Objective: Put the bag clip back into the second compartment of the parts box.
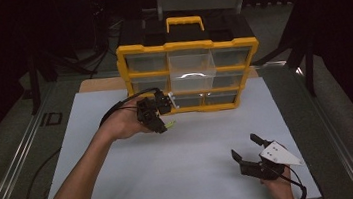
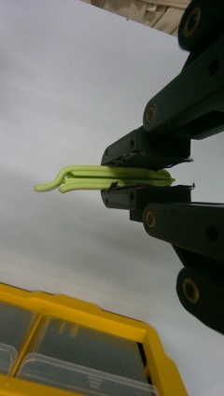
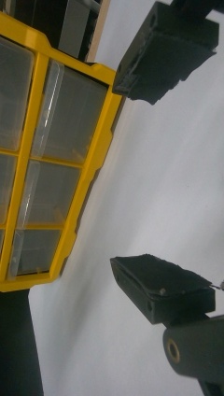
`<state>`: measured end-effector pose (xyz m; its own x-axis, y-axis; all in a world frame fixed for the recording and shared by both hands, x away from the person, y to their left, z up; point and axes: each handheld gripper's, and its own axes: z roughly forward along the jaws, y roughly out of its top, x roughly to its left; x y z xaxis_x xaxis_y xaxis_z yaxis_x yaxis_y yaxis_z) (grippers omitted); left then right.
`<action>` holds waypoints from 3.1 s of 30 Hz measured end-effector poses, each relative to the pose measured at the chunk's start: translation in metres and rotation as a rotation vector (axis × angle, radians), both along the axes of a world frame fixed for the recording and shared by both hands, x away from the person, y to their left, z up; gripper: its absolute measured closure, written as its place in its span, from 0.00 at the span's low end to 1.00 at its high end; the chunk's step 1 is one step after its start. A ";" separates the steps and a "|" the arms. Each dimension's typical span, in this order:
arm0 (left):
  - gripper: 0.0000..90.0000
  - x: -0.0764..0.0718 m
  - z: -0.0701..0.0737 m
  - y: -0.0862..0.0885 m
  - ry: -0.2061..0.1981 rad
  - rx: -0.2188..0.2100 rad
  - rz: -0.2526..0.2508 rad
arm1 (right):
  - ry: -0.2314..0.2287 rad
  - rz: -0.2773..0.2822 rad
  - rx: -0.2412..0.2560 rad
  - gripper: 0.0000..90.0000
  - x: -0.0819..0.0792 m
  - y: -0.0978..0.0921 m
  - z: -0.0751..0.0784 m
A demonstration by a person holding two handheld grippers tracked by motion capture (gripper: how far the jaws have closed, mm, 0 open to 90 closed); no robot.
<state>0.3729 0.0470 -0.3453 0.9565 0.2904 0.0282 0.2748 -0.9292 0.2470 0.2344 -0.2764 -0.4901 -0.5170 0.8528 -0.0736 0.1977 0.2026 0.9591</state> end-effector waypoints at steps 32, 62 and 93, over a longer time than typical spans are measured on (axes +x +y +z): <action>0.89 0.002 0.026 0.001 -0.030 0.005 -0.021 | 0.001 0.002 -0.003 0.16 0.000 0.000 0.000; 0.89 0.008 0.054 -0.005 -0.051 -0.060 -0.124 | 0.000 0.004 -0.005 0.16 0.000 0.001 0.000; 0.89 0.021 0.093 -0.022 -0.058 -0.075 -0.219 | 0.005 0.007 -0.005 0.16 0.001 0.001 -0.001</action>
